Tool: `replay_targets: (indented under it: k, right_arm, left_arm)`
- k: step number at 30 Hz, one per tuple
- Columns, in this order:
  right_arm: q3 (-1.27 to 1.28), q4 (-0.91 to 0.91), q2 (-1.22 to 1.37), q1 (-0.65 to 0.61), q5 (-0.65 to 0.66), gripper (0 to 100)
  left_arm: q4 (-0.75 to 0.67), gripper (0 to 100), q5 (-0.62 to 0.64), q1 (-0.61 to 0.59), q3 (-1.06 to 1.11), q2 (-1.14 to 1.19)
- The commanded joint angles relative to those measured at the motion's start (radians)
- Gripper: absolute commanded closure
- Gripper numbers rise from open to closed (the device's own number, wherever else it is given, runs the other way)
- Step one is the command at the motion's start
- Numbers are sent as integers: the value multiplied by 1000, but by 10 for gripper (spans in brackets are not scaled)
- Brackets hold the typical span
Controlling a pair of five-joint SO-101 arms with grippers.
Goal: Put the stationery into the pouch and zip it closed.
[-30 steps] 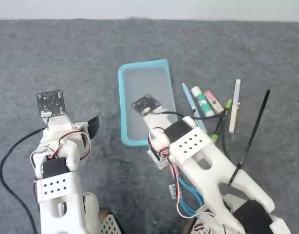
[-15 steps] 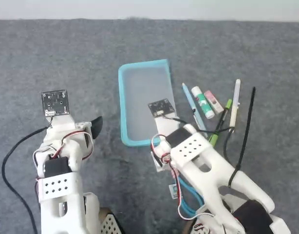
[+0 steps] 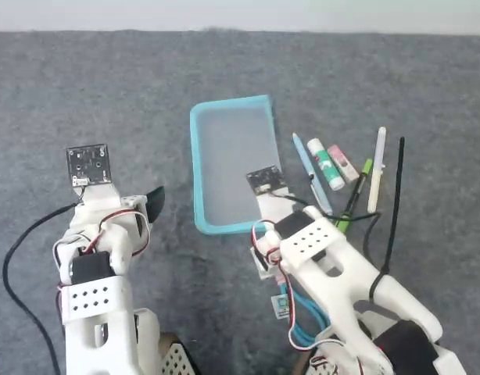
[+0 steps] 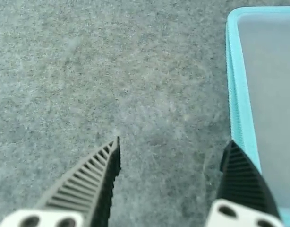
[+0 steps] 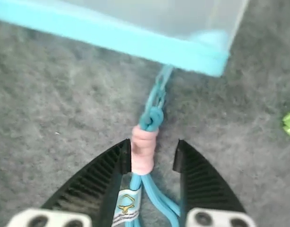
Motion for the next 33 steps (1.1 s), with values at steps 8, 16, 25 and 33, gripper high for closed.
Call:
replay_targets:
  k: [8,16,25,33]
  right_arm:
    - [-35,-8,91,-8,5,768]
    - [-80,24,171,1,6,768]
    - [-84,-2,160,199,189,975]
    - [-175,-54,170,521,425,976]
  left_arm:
    - [-8,677,-2,5,-45,-28]
    - [-8,677,-2,5,-45,-28]
    - [-8,677,-2,6,-45,-28]
    - [-8,677,26,17,-44,-28]
